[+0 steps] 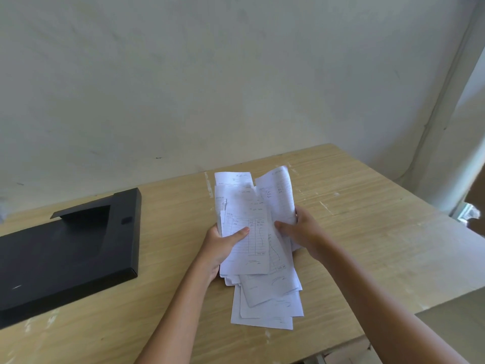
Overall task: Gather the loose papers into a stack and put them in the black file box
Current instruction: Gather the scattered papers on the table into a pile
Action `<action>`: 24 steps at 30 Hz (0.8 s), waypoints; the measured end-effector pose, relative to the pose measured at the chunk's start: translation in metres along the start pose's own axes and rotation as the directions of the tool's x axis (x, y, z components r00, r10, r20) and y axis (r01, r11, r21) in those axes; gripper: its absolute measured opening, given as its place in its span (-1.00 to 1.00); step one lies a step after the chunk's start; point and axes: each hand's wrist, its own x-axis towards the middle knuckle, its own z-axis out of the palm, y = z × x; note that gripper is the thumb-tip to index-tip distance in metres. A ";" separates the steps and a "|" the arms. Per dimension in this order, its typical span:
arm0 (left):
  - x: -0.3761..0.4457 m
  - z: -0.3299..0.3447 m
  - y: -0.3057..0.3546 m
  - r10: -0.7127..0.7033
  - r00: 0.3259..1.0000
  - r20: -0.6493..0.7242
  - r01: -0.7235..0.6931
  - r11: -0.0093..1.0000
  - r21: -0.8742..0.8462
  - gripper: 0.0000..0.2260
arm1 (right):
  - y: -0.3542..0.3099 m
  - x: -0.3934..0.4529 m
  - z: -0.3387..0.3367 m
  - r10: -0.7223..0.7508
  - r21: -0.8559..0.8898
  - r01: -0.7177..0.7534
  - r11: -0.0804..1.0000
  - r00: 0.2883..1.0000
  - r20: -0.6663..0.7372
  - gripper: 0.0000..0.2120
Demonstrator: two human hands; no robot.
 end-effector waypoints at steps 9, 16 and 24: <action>-0.011 -0.034 0.050 0.145 0.988 -0.049 -0.147 0.989 -0.030 -0.65 | -0.044 0.001 0.015 -0.131 0.185 0.112 0.976 0.987 0.089 -0.69; -0.037 -0.081 0.118 0.393 0.905 -0.165 -0.388 0.920 0.063 -0.62 | -0.111 0.004 0.060 -0.370 0.194 0.357 0.914 0.928 0.035 -0.88; -0.059 -0.120 0.125 0.466 0.871 -0.153 -0.458 0.885 0.086 -0.81 | -0.130 -0.012 0.103 -0.544 0.179 0.531 0.828 0.839 0.028 -0.86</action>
